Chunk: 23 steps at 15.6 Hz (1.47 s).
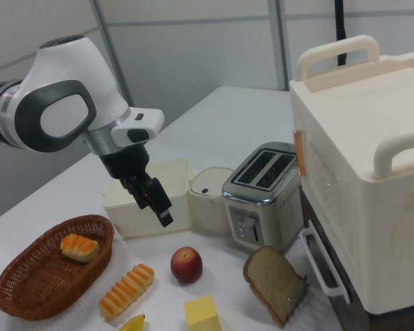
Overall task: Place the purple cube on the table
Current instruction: 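Move the gripper over the pink plate holding the purple cube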
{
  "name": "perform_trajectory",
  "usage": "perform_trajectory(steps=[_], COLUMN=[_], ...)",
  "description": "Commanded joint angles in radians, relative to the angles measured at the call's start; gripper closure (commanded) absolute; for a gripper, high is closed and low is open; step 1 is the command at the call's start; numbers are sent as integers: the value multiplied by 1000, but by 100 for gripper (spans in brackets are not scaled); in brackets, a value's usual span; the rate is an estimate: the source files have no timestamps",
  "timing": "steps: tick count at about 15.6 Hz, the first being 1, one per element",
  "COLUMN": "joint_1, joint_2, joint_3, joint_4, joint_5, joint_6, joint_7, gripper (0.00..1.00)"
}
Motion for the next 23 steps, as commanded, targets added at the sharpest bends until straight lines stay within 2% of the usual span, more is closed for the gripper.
perform_trajectory(steps=[1,15,23], joint_1=[0,-14,-171], joint_2=[-22,-25,-46], joint_3=[-9,-12,-17], joint_4=[2,2,-2], joint_5=[42,44,44], joint_6=[-111,-132,-152], joint_7=[-86,-102,-107], gripper=[0,0,0])
